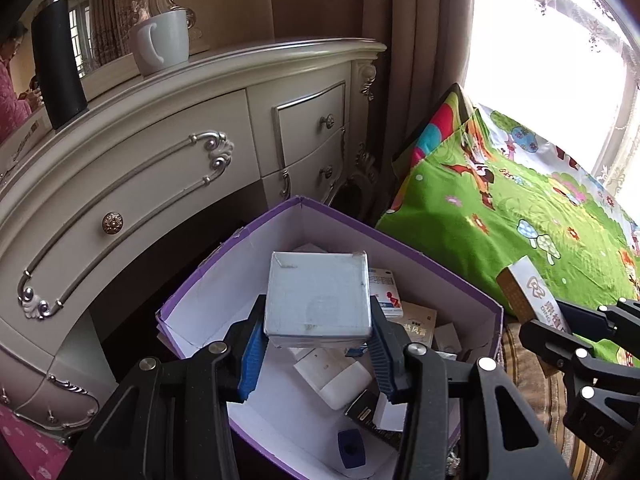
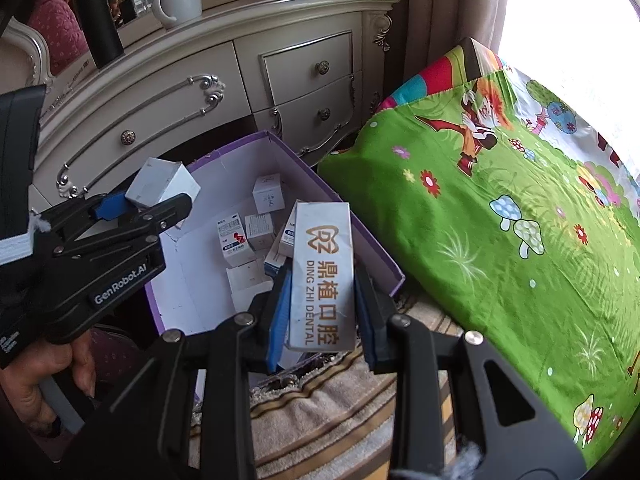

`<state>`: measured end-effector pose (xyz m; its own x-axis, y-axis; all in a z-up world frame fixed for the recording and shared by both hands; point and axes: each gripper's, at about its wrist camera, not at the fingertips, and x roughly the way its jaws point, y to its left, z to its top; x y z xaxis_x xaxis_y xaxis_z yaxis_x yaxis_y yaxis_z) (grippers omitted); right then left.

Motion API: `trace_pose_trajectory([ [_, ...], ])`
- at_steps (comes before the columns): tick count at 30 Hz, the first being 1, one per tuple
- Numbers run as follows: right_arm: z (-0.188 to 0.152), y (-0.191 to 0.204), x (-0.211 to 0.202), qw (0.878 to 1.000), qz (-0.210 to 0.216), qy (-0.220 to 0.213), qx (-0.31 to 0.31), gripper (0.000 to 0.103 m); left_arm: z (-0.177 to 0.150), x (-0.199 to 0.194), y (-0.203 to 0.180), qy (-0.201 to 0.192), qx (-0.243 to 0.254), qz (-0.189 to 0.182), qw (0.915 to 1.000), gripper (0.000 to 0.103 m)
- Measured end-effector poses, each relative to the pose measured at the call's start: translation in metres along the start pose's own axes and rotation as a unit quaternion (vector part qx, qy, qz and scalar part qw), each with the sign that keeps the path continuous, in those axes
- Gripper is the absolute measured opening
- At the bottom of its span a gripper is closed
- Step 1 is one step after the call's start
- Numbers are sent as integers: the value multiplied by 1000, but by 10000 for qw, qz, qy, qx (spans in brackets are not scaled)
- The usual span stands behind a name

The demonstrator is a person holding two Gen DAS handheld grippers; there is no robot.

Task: Organize rigid objects
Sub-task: 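Lower both boxes into the purple box and open both tools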

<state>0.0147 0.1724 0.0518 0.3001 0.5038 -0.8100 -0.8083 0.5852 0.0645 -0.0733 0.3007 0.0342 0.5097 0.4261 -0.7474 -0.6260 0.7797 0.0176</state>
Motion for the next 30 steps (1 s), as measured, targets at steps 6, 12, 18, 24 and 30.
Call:
trace_pose_trajectory([
  [6,2,4,8,10000,-78,15,-29,34,-1,4,6,70,-51,64,9999,47],
  [12,4,9,14,9999,-79,-21,-81,34,-2,6,12,108,-95,114,9998,47],
  [18,7,13,21,9999,-67,-38,-123,35,-2,9,15,178,-142,169,9996,47],
  [24,8,11,26,9999,-82,-37,-63,41,-3,11,13,259,-186,188,9993,68],
  [30,5,6,15,9997,-184,-177,19,54,-7,7,7,361,-147,174,9991,85],
])
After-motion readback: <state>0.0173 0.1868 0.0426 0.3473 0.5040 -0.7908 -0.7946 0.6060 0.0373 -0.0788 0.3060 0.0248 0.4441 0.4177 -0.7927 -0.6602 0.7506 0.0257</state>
